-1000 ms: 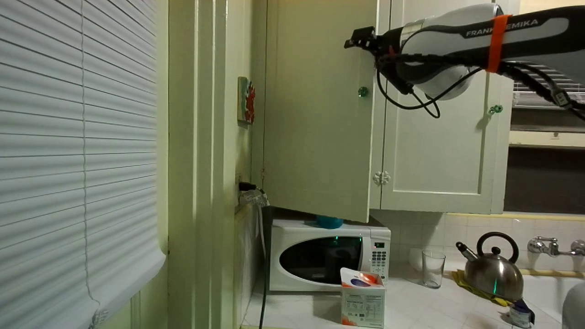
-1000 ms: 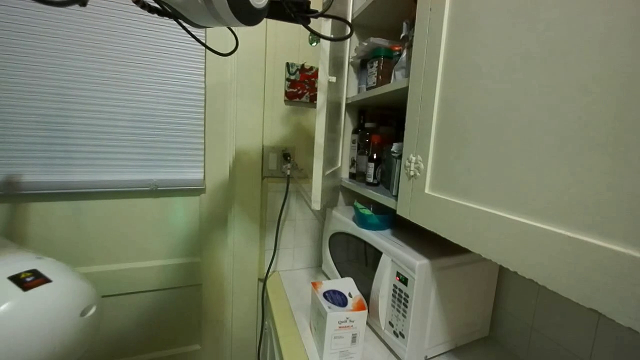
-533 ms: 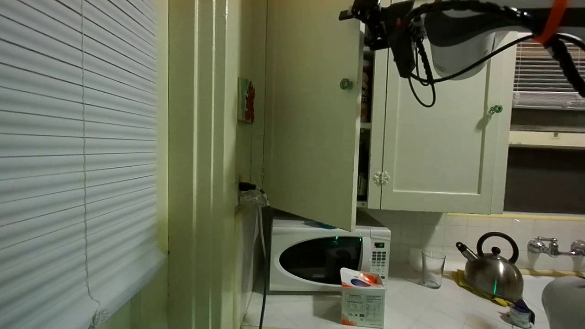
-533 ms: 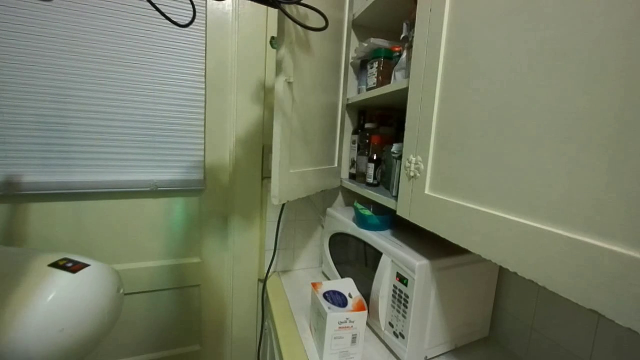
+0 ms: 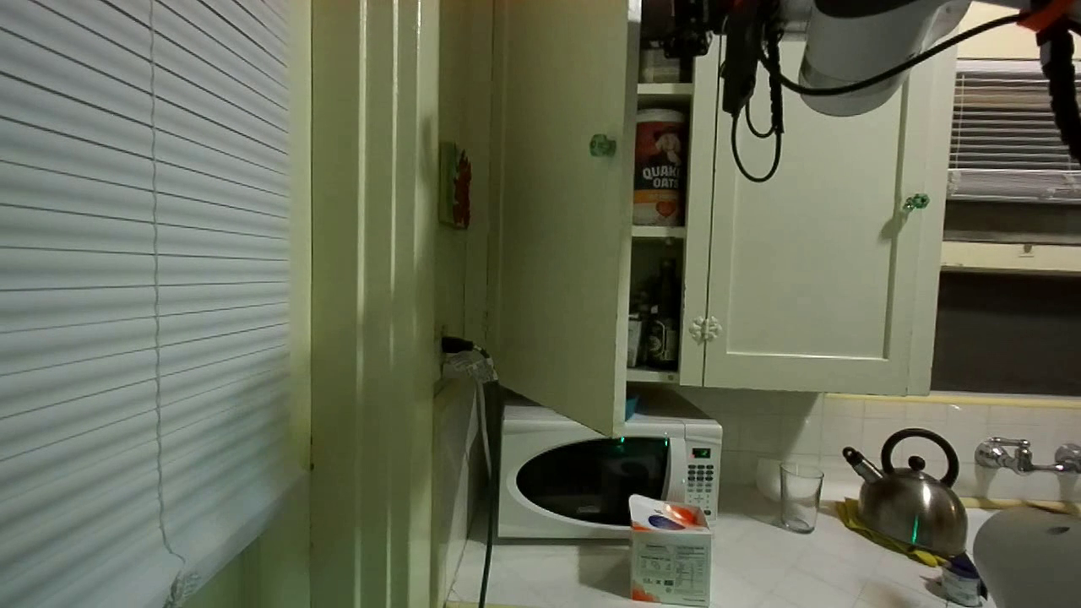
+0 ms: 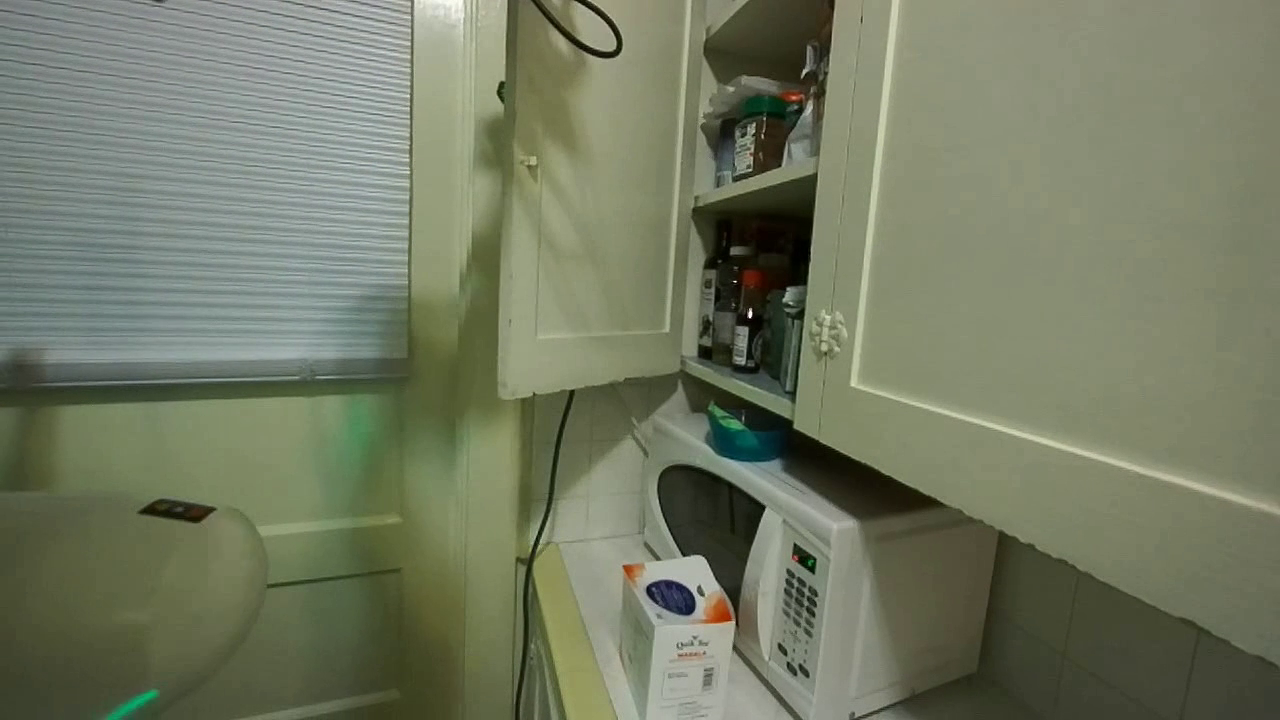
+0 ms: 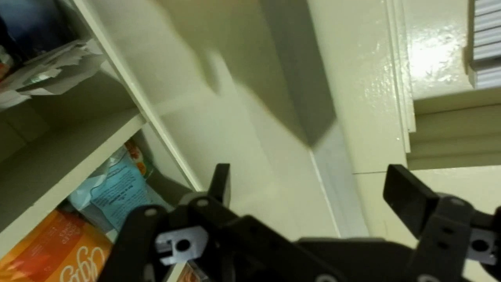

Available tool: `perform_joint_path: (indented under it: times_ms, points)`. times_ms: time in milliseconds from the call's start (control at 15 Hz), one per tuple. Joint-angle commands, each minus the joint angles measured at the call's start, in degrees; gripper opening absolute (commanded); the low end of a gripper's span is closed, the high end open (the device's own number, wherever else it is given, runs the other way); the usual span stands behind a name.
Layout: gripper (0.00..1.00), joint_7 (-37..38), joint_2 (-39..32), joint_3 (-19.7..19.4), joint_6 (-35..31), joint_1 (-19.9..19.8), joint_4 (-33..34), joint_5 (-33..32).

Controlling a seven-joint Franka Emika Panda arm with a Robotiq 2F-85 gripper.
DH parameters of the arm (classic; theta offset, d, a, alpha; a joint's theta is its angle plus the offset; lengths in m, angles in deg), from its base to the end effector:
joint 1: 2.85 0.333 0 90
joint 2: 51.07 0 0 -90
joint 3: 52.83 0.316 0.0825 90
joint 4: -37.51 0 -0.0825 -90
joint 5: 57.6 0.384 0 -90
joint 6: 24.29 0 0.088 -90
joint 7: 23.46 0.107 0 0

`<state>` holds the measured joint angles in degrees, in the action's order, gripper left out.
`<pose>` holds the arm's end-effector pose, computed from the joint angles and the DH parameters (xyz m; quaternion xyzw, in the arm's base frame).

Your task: Move the box and then open the cabinet door

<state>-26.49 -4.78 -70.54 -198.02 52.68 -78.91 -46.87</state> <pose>0.2877 0.0728 0.9049 -0.6169 -0.1150 -0.6678 0.4004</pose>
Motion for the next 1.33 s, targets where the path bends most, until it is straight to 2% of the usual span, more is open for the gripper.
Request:
perform_joint_path:
  times_ms: [0,200,267,667,800,1000,1267]
  points:
    - [1.00,-5.9,1.6,-3.1,-2.4,10.0,3.7,1.7]
    - [1.00,-8.0,2.5,-5.6,-8.1,16.8,5.7,-0.1]
    - [1.00,-7.1,1.8,-6.1,-9.7,16.5,6.4,-0.5]
    - [1.00,0.5,-3.5,-9.2,-15.4,12.4,7.5,1.2]
    - [1.00,4.0,-6.2,-9.5,-15.2,8.4,7.5,2.5]
    - [1.00,6.0,-8.8,-9.1,-11.5,3.3,6.8,2.4]
    - [1.00,2.6,-9.3,-8.0,-3.7,2.9,6.3,1.1]
